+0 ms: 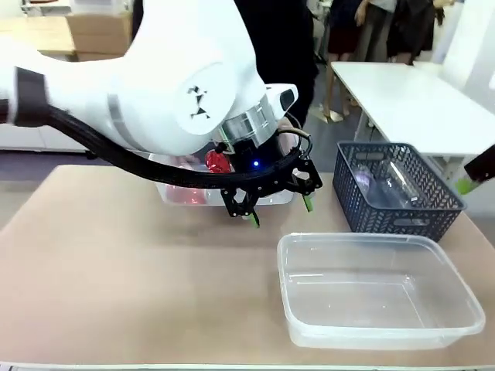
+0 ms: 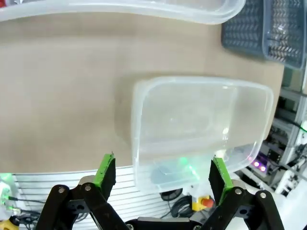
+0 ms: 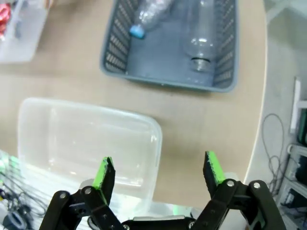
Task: Sort the waste into each basket.
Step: Pick up the Organizing box on the right side of the table and lift it.
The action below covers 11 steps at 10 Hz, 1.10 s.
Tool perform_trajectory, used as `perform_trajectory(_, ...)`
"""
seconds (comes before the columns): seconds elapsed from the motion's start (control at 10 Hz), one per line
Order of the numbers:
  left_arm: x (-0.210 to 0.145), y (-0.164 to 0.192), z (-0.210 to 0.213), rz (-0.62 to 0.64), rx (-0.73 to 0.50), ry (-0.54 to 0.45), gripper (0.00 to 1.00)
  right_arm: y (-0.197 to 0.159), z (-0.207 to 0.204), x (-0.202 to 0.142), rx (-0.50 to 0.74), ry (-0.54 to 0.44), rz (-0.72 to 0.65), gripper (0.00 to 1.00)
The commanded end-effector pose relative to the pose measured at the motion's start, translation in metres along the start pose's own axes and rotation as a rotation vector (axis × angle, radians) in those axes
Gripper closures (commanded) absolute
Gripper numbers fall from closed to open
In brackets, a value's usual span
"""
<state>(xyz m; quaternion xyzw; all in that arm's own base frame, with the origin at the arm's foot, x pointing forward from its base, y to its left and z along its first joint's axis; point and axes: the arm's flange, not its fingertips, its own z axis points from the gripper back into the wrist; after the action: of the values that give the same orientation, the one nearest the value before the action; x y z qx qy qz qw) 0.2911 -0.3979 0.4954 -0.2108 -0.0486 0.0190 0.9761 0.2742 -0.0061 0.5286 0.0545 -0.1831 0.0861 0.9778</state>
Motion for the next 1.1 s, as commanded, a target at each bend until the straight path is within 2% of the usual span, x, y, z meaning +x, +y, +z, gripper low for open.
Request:
perform_trajectory(0.0,0.003,0.013,0.023,0.050,0.016,-0.074,0.00,0.016,-0.007,0.002,0.038,0.024,0.062,0.06)
perform_trajectory(0.1,0.003,0.013,0.023,0.050,0.016,-0.074,0.00,0.016,-0.007,0.002,0.038,0.024,0.062,0.06)
perform_trajectory(0.2,0.007,0.005,0.012,0.022,-0.005,-0.029,0.00,0.005,-0.002,0.001,0.008,0.006,0.017,0.06)
perform_trajectory(0.3,0.004,0.005,-0.024,0.029,0.067,-0.054,0.00,0.018,-0.039,0.003,-0.030,0.150,0.058,0.06)
perform_trajectory(0.4,0.000,0.006,-0.053,0.012,0.088,-0.001,0.00,0.014,-0.069,-0.003,-0.013,0.257,0.028,0.06)
perform_trajectory(0.5,-0.006,0.005,-0.077,-0.001,0.154,0.002,0.00,0.011,-0.090,-0.013,-0.043,0.361,0.014,0.06)
perform_trajectory(0.7,-0.018,-0.004,-0.116,-0.061,0.208,0.053,0.00,0.016,-0.132,-0.037,-0.060,0.517,0.045,0.06)
perform_trajectory(0.8,-0.022,-0.007,-0.122,-0.077,0.196,0.076,0.00,0.015,-0.149,-0.047,-0.067,0.579,0.042,0.06)
perform_trajectory(1.0,-0.025,-0.010,-0.129,-0.096,0.222,0.098,0.00,0.013,-0.166,-0.061,-0.020,0.631,0.012,0.06)
